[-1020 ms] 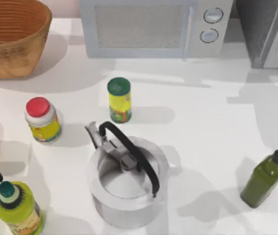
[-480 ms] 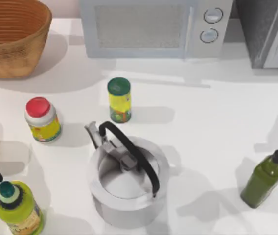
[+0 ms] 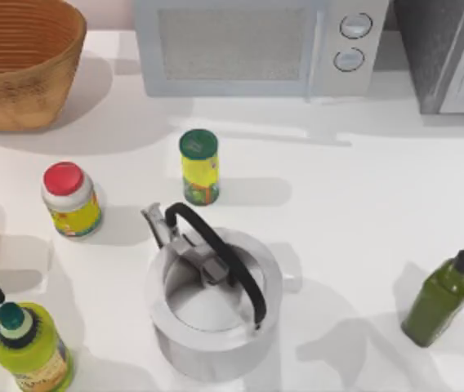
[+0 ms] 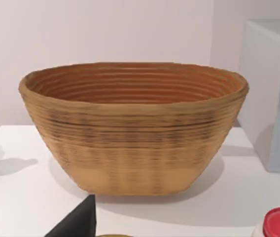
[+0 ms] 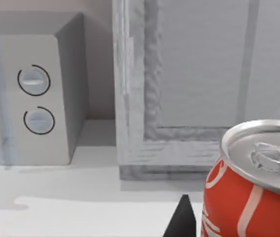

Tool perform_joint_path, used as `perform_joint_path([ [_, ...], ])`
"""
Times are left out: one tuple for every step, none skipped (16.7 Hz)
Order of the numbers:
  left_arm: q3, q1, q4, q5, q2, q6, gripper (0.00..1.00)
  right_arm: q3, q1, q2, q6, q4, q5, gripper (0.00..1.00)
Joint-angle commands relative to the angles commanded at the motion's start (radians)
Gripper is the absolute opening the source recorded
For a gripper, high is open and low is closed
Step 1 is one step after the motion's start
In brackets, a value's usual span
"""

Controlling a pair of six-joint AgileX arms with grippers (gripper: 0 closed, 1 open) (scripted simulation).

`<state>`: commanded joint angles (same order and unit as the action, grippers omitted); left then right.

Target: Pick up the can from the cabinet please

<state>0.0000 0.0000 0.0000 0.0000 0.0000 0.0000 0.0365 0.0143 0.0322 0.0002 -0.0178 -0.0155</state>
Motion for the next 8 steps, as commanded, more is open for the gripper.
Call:
perform_joint_path([
  [0.000, 0.000, 0.000, 0.000, 0.000, 0.000, 1.00, -0.023, -0.009, -0.020, 0.000, 0.011, 0.010, 0.00],
  [0.000, 0.000, 0.000, 0.000, 0.000, 0.000, 1.00, -0.035, -0.014, -0.031, 0.000, 0.017, 0.015, 0.00],
  [0.000, 0.000, 0.000, 0.000, 0.000, 0.000, 1.00, -0.037, -0.014, -0.032, 0.000, 0.018, 0.015, 0.00],
  [0.000, 0.000, 0.000, 0.000, 0.000, 0.000, 1.00, -0.037, -0.014, -0.032, 0.000, 0.018, 0.015, 0.00],
  [0.000, 0.000, 0.000, 0.000, 0.000, 0.000, 1.00, -0.037, -0.014, -0.032, 0.000, 0.018, 0.015, 0.00],
  [0.000, 0.000, 0.000, 0.000, 0.000, 0.000, 1.00, -0.037, -0.014, -0.032, 0.000, 0.018, 0.015, 0.00],
  [0.000, 0.000, 0.000, 0.000, 0.000, 0.000, 1.00, -0.038, -0.011, -0.027, 0.001, 0.015, 0.014, 0.00],
  [0.000, 0.000, 0.000, 0.000, 0.000, 0.000, 1.00, -0.038, -0.011, -0.027, 0.001, 0.015, 0.014, 0.00],
])
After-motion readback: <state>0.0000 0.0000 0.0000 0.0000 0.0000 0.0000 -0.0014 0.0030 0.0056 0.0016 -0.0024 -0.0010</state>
